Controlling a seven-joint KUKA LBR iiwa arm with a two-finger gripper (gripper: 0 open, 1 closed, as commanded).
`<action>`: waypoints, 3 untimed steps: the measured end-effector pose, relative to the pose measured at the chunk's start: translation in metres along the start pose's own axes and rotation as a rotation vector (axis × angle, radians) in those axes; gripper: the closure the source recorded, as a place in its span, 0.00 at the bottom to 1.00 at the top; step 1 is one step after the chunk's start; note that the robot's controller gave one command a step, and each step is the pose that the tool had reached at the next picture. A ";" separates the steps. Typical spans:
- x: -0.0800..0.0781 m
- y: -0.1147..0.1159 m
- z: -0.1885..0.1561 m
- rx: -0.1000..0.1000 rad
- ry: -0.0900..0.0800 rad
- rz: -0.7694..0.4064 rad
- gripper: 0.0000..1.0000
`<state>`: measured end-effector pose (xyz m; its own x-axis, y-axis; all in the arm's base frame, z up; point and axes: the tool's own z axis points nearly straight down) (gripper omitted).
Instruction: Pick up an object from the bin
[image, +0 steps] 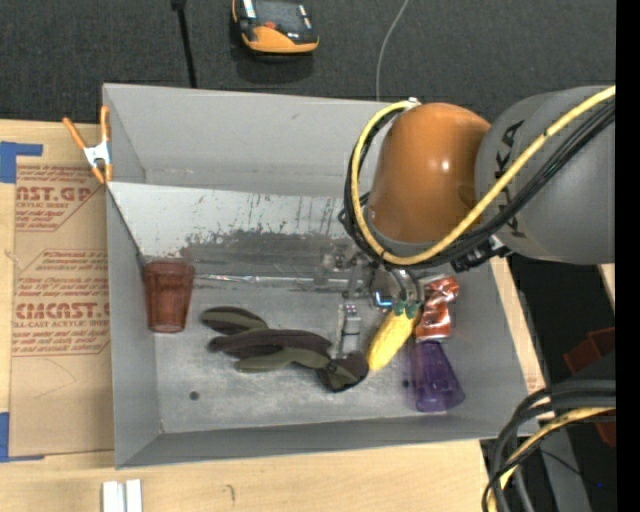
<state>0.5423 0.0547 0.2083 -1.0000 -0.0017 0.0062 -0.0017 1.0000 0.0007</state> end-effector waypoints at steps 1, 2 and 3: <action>-0.001 0.000 -0.005 -0.001 -0.008 0.001 0.00; 0.000 -0.017 0.049 0.001 -0.014 -0.054 0.00; 0.007 -0.040 0.081 0.001 -0.006 -0.183 0.00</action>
Offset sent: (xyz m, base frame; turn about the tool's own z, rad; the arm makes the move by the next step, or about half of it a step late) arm -0.0049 -0.0315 -0.0942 -0.0937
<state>0.5352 0.0148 0.1273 -0.9830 -0.1834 -0.0001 -0.1834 0.9830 0.0004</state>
